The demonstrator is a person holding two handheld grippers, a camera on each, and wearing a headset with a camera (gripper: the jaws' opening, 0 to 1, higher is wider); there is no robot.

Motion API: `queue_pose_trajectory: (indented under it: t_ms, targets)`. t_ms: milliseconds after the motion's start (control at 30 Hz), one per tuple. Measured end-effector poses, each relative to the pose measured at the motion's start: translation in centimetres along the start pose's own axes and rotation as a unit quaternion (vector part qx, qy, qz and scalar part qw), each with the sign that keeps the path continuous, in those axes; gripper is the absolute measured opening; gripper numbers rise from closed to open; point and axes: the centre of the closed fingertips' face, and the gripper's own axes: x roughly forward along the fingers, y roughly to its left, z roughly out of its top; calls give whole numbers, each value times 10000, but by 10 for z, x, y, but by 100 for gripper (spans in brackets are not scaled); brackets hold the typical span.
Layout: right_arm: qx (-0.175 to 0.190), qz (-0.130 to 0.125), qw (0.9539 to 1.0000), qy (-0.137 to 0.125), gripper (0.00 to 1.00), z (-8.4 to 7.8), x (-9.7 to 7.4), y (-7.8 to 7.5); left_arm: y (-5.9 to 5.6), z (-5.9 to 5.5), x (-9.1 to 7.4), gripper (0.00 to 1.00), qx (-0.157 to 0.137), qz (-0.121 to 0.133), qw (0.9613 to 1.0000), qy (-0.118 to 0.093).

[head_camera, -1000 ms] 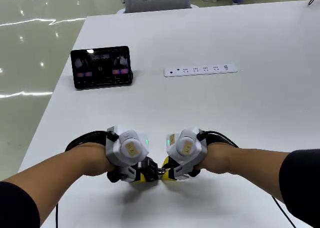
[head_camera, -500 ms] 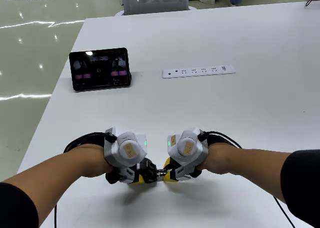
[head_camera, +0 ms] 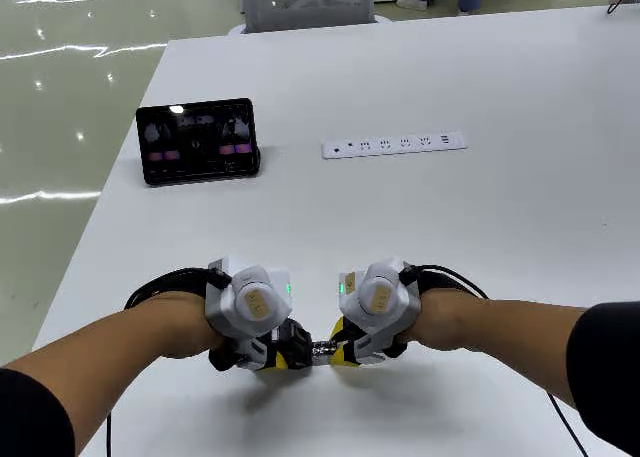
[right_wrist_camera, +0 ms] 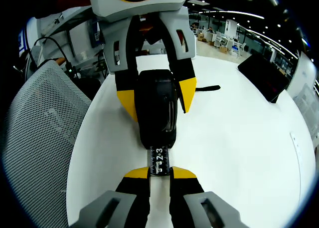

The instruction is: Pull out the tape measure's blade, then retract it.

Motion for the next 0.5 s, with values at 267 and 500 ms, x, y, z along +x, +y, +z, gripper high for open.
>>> queue_pose_trajectory:
  t_ms: [267, 500]
  targets:
    - [-36, 1, 10000, 9, 10, -4, -4, -1, 0, 0, 0, 32, -5, 7, 10000, -9]
    - [-26, -2, 10000, -1, 10, -8, -7, -1, 0, 1, 1, 32, 12, 1, 10000, -8]
